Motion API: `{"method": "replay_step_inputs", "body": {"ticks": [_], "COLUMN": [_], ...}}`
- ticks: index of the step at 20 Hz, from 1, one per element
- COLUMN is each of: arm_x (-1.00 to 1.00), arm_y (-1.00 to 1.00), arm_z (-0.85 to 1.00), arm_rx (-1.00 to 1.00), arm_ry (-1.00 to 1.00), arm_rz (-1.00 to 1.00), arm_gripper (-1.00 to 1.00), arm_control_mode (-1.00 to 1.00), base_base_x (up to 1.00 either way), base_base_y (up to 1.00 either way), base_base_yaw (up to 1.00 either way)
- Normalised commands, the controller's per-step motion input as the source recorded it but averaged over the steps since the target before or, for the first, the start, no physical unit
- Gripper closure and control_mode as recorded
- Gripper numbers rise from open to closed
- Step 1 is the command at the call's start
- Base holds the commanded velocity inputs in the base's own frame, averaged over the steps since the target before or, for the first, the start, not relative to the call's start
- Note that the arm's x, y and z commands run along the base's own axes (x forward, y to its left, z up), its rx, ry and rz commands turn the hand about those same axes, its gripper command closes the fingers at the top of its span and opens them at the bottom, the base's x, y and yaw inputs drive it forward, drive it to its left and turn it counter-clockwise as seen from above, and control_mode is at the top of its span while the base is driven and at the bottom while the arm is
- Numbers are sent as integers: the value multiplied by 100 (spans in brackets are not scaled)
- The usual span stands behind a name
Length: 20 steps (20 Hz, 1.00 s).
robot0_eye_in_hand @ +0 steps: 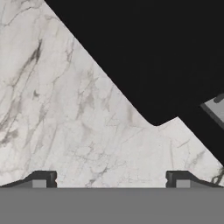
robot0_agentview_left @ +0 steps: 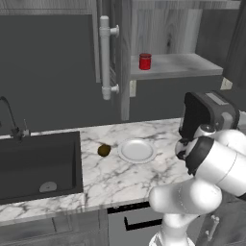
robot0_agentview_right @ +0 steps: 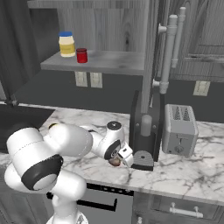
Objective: Pick the avocado and bread from the counter and place them on the plate. Then pick the jam from the cabinet and place it next to the plate. Lastly close the cabinet door.
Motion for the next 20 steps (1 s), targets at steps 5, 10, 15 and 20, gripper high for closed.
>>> {"method": "replay_step_inputs", "body": {"ticks": [5, 10, 15, 20], "arm_x": [-18, -56, -59, -11], "arm_y": [0, 10, 36, 43], "arm_z": [-7, 0, 0, -8], "arm_rx": [0, 5, 2, 0], "arm_ry": [3, 16, 18, 18], "arm_rz": [-10, -20, -24, -20], "arm_gripper": [-100, 100, 100, 100], "arm_control_mode": [-100, -100, -100, -100], "base_base_x": [0, 0, 0, 0], "base_base_y": [0, 0, 0, 0], "base_base_yaw": [0, 0, 0, 0]}}
